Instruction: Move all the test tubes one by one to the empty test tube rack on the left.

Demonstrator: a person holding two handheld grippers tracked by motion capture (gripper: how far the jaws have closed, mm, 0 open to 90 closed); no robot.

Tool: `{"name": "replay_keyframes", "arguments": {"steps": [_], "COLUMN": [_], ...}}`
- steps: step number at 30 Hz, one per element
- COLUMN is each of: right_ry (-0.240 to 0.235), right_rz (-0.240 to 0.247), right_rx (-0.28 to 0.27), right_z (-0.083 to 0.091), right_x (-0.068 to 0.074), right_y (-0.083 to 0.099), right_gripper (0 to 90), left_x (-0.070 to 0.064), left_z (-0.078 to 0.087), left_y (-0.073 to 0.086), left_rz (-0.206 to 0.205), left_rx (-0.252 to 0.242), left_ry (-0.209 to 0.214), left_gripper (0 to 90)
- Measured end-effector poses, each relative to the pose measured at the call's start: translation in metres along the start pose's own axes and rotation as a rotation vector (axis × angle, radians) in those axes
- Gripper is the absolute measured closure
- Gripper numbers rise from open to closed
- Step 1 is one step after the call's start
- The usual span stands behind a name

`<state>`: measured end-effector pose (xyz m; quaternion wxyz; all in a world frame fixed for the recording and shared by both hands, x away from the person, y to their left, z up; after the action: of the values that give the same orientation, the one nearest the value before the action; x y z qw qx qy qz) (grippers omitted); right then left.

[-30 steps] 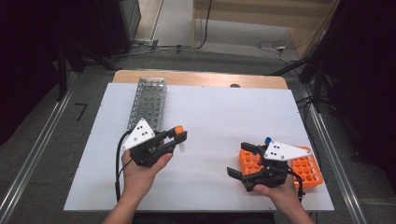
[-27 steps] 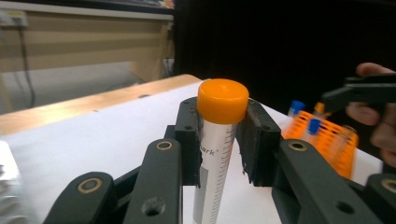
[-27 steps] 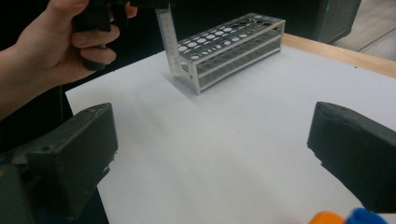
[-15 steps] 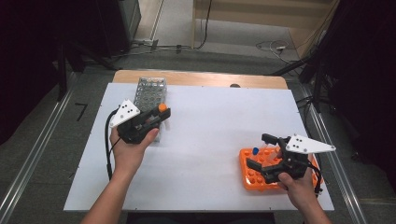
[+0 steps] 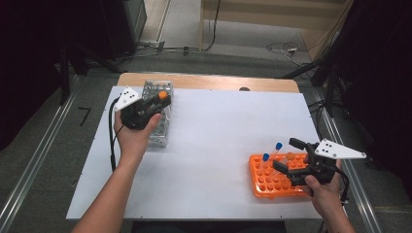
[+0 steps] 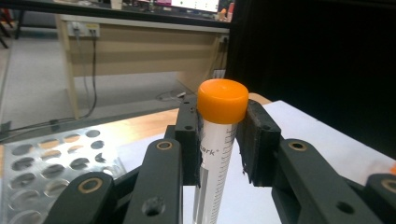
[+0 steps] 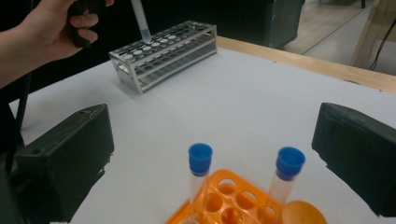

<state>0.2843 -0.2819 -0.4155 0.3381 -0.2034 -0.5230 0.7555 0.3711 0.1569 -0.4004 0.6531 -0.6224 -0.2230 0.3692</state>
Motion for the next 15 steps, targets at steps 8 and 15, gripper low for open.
{"name": "replay_keyframes", "arguments": {"steps": [8,15], "right_ry": [-0.013,-0.018], "right_rz": [-0.007,-0.006], "right_rx": [-0.012,-0.010], "right_z": [0.006,0.005], "right_x": [-0.004,-0.005], "right_y": [0.007,0.010], "right_gripper": [0.0,0.0], "left_x": [0.026,0.054], "left_z": [-0.023,-0.049], "left_y": [-0.015,-0.019], "left_rz": [-0.005,0.014], "left_rx": [-0.026,-0.038], "left_ry": [-0.057,-0.115], "left_gripper": [71.8,71.7]}}
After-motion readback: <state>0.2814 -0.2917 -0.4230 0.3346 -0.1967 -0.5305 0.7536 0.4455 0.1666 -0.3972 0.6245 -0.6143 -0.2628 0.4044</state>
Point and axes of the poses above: each handheld gripper's, and its own axes: z roughly backward along the jaws, y roughly out of its underside, x roughly to its left, the point moved 4 cm from there along -z, roughly forward along the jaws, and after that the axes turned 8 degrees about y, right-handed, at the moved point
